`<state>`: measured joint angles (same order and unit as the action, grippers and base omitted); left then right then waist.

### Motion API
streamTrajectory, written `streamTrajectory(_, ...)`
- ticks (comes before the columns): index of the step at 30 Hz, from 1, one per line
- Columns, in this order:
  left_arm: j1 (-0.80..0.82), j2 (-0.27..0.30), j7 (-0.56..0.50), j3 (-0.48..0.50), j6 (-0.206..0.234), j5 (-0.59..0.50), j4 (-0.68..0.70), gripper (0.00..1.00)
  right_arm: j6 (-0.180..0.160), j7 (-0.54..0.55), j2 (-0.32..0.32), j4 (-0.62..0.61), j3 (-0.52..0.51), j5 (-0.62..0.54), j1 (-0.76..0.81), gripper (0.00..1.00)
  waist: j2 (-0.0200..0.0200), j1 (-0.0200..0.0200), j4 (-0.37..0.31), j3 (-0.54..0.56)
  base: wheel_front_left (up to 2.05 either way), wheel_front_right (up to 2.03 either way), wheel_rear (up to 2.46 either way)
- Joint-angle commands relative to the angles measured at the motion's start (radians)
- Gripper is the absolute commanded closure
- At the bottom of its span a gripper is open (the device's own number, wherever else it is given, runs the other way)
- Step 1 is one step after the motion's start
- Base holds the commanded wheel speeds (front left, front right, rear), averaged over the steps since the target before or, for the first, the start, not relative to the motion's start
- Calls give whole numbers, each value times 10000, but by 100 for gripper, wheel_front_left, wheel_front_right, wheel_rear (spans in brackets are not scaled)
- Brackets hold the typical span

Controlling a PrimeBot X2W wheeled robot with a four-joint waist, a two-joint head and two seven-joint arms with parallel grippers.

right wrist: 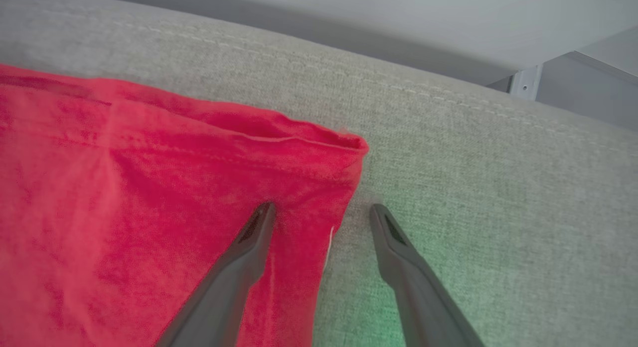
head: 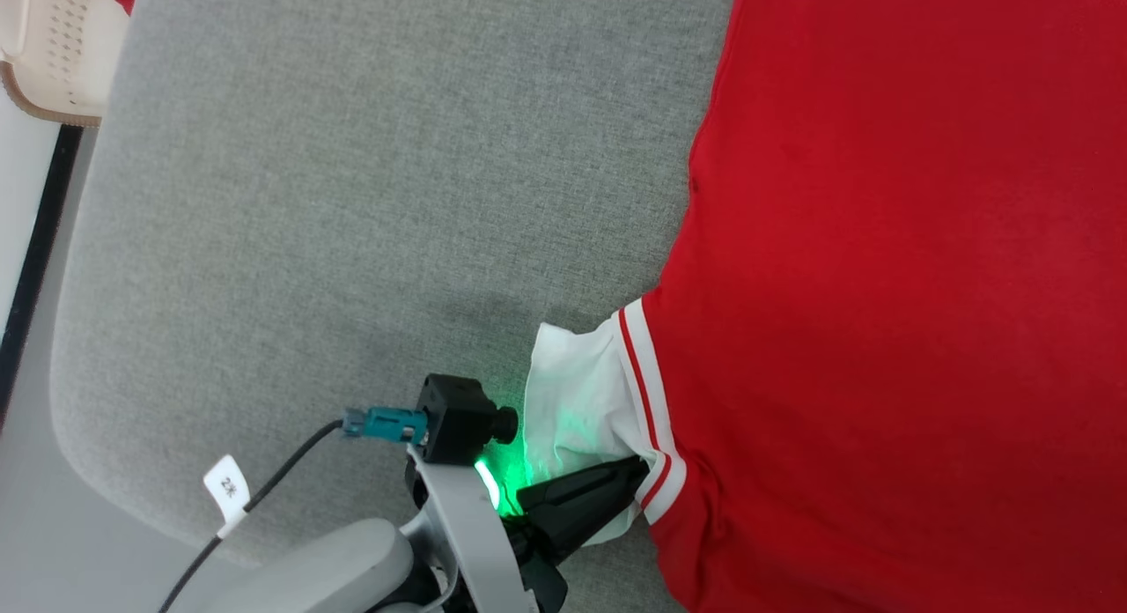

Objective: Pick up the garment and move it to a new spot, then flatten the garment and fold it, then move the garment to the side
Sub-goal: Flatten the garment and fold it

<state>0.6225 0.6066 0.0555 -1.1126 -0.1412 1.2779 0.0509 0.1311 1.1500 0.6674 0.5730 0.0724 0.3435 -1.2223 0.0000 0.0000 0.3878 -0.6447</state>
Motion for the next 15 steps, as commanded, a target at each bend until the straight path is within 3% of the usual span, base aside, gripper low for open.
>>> streamTrajectory(1, -62, 127, 27, -191, 205, 184, -645, 100, -7, 124, -98, 410, 235, 68, 393, 56, 0, 0, 8, -96, 0, 0, 0)
streamTrajectory(3, 37, 130, 129, -283, 210, 241, -694, 100, -7, 72, -55, 445, 306, 158, 446, 100, 0, 0, -36, -95, 0, 0, 0)
streamTrajectory(15, 56, 646, 1184, -339, 209, 697, -1068, 100, -7, -656, -22, -3, 661, 1247, 892, 100, 0, 0, -776, 835, 0, 0, 0)
